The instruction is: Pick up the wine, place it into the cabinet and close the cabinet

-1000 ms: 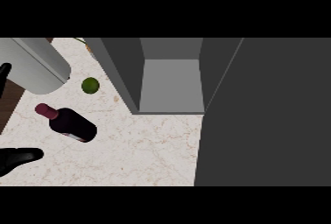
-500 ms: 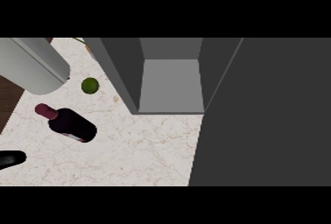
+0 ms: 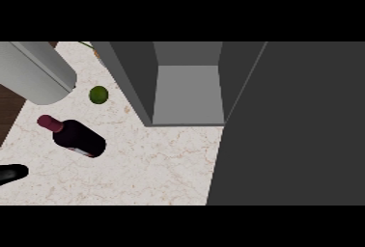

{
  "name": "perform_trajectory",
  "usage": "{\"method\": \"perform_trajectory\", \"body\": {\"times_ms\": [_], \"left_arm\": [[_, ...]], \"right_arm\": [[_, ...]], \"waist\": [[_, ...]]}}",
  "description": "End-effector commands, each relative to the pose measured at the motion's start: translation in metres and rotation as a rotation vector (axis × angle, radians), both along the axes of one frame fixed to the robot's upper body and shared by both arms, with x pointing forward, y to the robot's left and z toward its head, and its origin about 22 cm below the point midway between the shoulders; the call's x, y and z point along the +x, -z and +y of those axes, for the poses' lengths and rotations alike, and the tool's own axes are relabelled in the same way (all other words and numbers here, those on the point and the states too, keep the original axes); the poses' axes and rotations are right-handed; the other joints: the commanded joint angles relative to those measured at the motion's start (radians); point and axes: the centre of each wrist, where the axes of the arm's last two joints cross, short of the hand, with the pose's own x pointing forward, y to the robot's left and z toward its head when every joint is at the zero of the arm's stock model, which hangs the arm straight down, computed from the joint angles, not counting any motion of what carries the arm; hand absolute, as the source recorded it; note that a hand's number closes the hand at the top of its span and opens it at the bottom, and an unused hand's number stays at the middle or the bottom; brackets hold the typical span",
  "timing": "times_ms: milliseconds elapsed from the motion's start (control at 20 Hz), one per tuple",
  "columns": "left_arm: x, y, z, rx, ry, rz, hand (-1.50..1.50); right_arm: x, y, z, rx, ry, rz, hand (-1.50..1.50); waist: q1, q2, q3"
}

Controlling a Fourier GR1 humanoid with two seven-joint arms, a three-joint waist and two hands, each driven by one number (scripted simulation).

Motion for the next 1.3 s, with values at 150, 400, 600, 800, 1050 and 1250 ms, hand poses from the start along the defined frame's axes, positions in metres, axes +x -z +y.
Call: {"method": "perform_trajectory", "body": {"times_ms": [150,400,600,800,1050,1250], "left_arm": [[0.013,0.009,0.009,-0.004,-0.007,0.024,-1.5],[0.022,0.035,-0.003,0.015,-0.04,0.051,-1.5],[0.028,0.056,0.018,-0.004,-0.044,0.055,-1.5],[0.032,0.076,0.028,-0.001,-0.042,0.071,-1.5],[0.037,0.106,0.022,0.021,-0.08,0.07,-1.5],[0.031,0.113,0.035,0.022,-0.092,0.132,-1.5]], "right_arm": [[-0.024,-0.02,-0.004,-0.023,0.093,-0.069,-1.5],[-0.027,-0.026,-0.006,-0.041,0.08,-0.083,-1.5],[-0.035,-0.024,-0.007,-0.029,0.089,-0.091,-1.5],[-0.035,-0.027,-0.011,-0.05,0.091,-0.078,-1.5],[-0.029,-0.024,-0.006,-0.03,0.094,-0.082,-1.5],[-0.042,-0.026,-0.009,-0.026,0.07,-0.073,-1.5]], "waist": [[-0.002,0.001,0.0],[-0.006,0.001,0.0],[-0.011,0.0,-0.001],[-0.009,0.001,0.0],[-0.005,0.002,0.0],[-0.007,0.0,0.0]]}}
